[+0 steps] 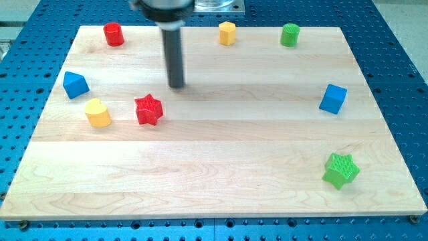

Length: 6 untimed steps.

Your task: Move the yellow heart slightly to the right

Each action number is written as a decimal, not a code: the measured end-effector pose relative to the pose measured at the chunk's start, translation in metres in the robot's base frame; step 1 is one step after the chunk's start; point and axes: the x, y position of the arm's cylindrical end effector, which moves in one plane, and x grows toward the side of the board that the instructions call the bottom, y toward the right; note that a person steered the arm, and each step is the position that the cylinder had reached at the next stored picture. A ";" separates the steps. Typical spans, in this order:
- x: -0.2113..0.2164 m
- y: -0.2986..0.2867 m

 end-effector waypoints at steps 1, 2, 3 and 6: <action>0.042 -0.093; 0.067 -0.092; 0.113 -0.046; 0.067 -0.119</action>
